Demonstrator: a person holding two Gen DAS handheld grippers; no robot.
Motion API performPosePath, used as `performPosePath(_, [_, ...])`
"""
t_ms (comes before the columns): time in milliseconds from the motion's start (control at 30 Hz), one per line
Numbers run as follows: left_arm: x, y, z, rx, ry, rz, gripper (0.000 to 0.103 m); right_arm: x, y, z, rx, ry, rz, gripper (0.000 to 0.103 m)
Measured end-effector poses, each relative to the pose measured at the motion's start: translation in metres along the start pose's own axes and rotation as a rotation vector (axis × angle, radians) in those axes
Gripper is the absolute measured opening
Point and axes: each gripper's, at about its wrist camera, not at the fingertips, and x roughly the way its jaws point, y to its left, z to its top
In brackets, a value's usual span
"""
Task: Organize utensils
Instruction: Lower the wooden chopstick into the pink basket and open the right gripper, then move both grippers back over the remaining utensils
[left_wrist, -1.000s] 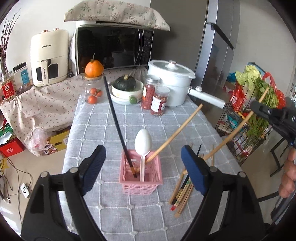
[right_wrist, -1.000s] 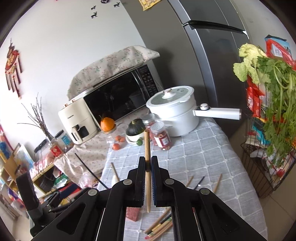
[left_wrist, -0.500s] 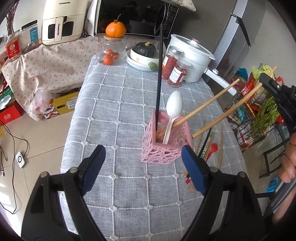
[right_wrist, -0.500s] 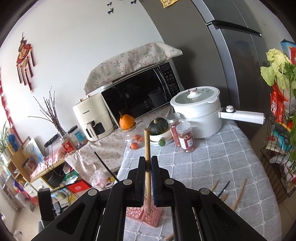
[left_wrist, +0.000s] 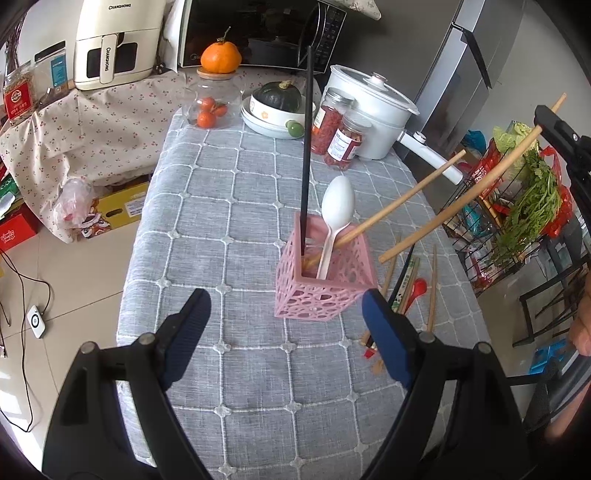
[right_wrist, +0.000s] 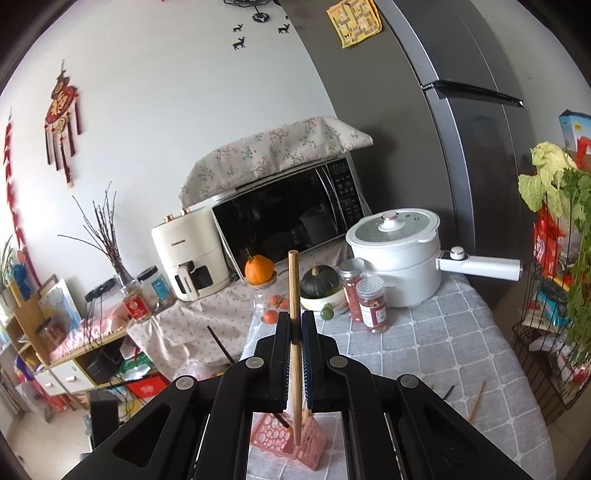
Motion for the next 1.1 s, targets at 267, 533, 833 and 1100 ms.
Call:
performPosePath(267, [0.008,-0.003,-0.003,0.016,0.026,0.014,0.084,0.040,0.017,-0.017,-0.034,0.071,-0.006,0.006])
performPosePath(533, [0.014,-0.007,-0.005,0.026,0.046,0.023,0.084,0.084,0.020,-0.039,-0.040,0.231,0.003,0.009])
performPosePath(833, [0.010,-0.027,-0.005,0.066,0.032,-0.017,0.084,0.034,0.000,-0.017,-0.017,0.108,0.043,0.061])
performPosePath(1100, [0.013,-0.055,-0.011,0.131,0.047,-0.042,0.084,-0.001,-0.068,-0.015,0.074,0.125,-0.152,0.079])
